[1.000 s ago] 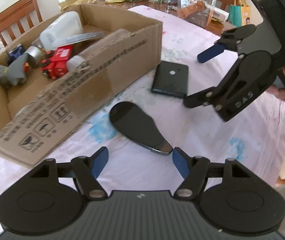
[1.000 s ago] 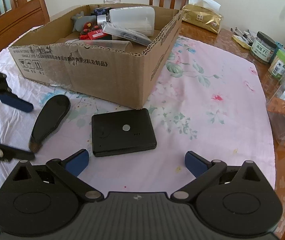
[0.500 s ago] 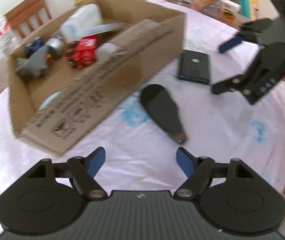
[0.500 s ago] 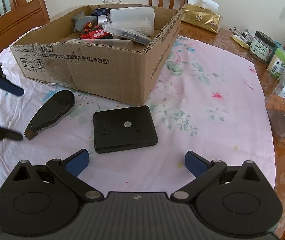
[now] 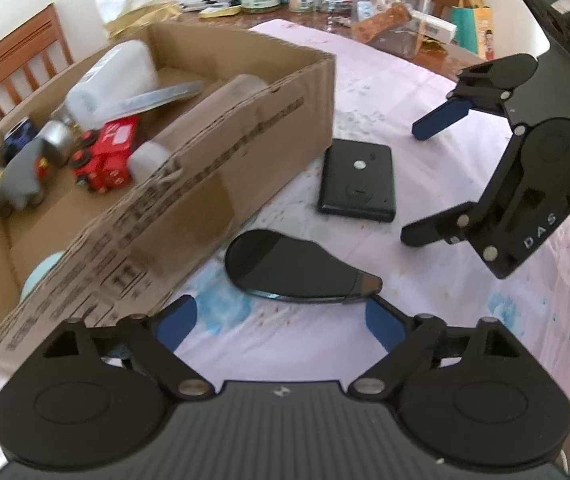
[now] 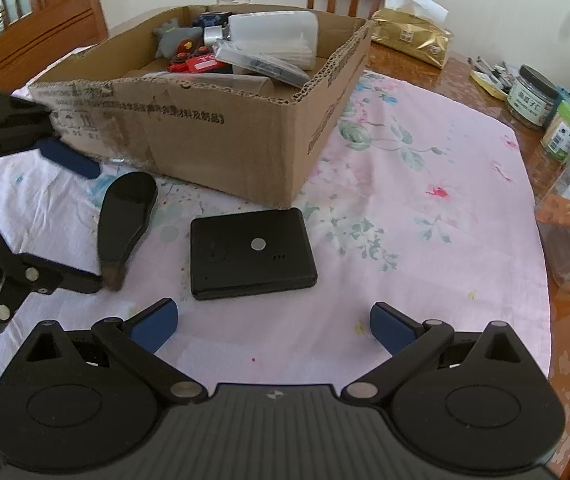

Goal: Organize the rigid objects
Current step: 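Hold the black paddle in left tool while right tool closes on the black square case, then carry the black paddle and black square case over the box and lower them in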

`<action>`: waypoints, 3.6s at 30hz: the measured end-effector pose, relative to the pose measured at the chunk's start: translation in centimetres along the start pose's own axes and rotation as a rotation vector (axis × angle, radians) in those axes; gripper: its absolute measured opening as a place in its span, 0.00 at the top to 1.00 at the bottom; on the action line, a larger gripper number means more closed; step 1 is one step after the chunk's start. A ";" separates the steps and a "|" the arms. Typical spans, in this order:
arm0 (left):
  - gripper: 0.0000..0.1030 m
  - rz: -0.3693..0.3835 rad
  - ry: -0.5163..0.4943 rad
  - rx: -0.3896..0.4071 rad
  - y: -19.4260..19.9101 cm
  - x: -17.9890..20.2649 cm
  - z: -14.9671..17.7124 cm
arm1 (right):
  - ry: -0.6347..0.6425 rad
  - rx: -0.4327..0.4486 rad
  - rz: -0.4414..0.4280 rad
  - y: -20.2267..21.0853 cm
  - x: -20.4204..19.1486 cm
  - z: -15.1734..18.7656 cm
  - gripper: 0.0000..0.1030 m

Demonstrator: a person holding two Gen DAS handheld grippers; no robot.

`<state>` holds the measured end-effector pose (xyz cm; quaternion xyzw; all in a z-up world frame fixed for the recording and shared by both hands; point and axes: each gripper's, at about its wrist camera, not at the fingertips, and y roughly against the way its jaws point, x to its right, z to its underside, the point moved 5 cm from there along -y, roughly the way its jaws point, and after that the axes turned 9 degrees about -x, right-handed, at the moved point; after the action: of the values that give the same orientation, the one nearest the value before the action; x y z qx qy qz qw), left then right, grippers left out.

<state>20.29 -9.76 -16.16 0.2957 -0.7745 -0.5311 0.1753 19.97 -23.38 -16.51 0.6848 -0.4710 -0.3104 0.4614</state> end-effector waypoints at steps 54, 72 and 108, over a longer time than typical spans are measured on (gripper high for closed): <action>0.13 -0.010 0.137 0.003 0.0 -0.3 1.1 | 0.109 -0.006 -0.056 0.1 -0.6 -1.3 0.00; 0.13 -0.036 0.237 -0.004 0.2 -1.4 2.4 | 0.081 0.014 -0.028 -0.6 -1.8 -4.3 0.28; 0.13 -0.164 0.293 0.126 7.4 -10.3 -4.1 | 0.122 0.182 -0.079 8.9 -3.6 -9.6 0.28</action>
<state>28.49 -4.12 -7.33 0.4425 -0.7457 -0.4450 0.2237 23.73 -17.97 -4.69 0.7595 -0.4409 -0.2419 0.4126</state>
